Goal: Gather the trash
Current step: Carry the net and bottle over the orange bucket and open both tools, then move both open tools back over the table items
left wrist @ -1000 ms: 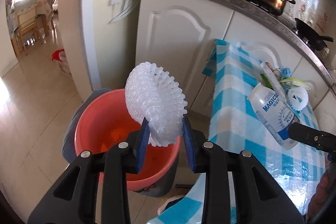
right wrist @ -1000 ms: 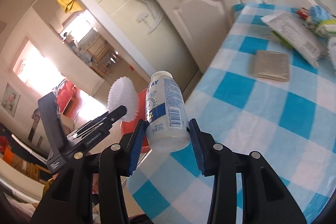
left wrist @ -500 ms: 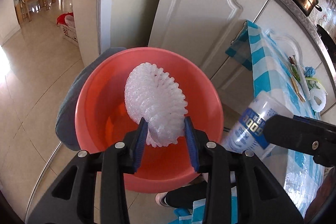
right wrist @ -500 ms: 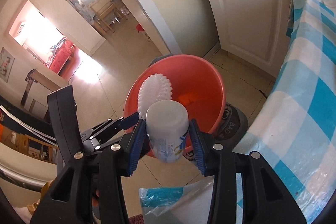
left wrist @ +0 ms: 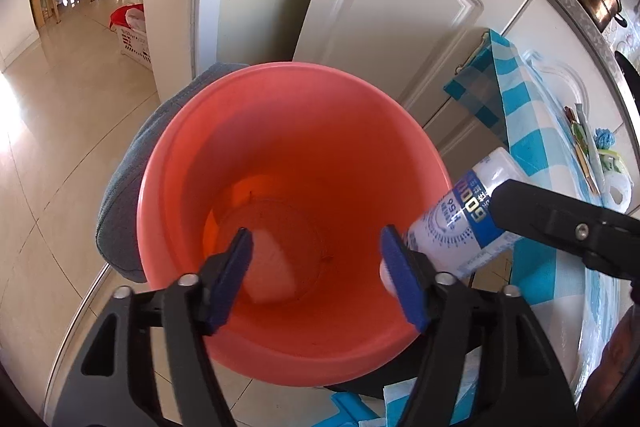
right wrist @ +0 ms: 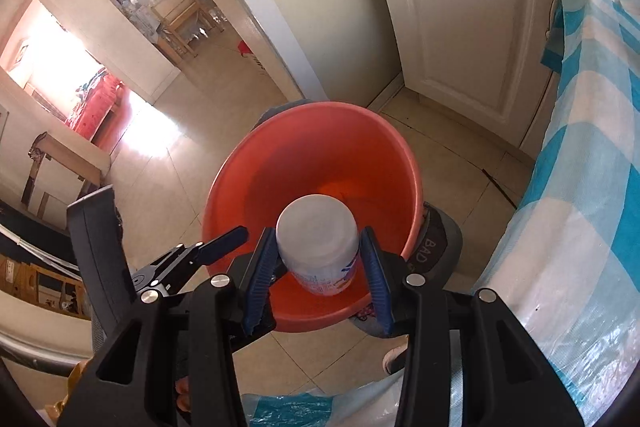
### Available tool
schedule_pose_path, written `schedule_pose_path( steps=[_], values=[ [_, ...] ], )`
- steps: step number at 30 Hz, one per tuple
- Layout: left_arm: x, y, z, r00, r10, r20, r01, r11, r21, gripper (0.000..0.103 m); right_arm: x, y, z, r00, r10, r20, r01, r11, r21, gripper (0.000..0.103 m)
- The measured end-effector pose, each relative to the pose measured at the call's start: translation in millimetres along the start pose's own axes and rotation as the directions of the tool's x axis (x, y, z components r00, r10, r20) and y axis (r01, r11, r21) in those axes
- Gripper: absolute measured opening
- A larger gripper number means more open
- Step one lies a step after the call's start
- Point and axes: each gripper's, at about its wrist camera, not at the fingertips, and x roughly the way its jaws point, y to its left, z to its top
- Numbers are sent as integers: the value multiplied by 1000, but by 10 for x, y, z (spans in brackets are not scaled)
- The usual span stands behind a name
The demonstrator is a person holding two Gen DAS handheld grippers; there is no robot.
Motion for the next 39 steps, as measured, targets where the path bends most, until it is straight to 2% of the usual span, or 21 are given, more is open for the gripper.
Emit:
schedule_pose_path(
  steps=[3,5,6,8,11,16,18,21,23,26,35,39],
  values=[
    [-41,54,16,999,-32,13,32,999,-23,82,-17,1,-9,1000,22,-1,-22,1000,1,49],
    [-86,125,27,997,-67,22,68,997,-48,85,-64,30,-15,999,47,16,-47,999,1,65],
    [-121,165,29,996,-77,35,79,995,-65,86,-86,37,-22,999,41,29,-41,999,-5,68],
    [-205,254,34,995,-76,71,83,991,-100,86,-157,55,-28,998,1,62,0,1000,-19,83],
    [-364,355,30,988,-39,150,61,987,-146,86,-318,-12,-45,993,-10,115,11,1000,-5,84],
    [-655,418,28,962,35,272,14,984,-175,87,-706,-272,-135,975,-7,222,-8,998,67,90],
    [-729,377,31,958,45,284,1,987,-160,89,-870,-400,-195,964,0,265,-26,995,96,91],
    [-794,266,62,961,20,274,13,993,-118,89,-1108,-621,-321,943,-4,332,-47,989,143,92],
    [-864,157,91,958,34,285,-16,998,-63,89,-1276,-770,-413,925,-33,380,-35,984,172,93],
    [-907,-142,149,959,30,283,-42,998,36,90,-1528,-988,-577,884,-74,461,-28,977,211,94],
    [-1003,-965,220,967,-80,244,36,983,179,90,-2150,-1503,-969,757,-227,613,45,954,298,95],
    [-1023,-1364,213,966,-136,219,83,967,239,90,-2418,-1797,-1129,702,-265,661,26,937,348,96]
  ],
)
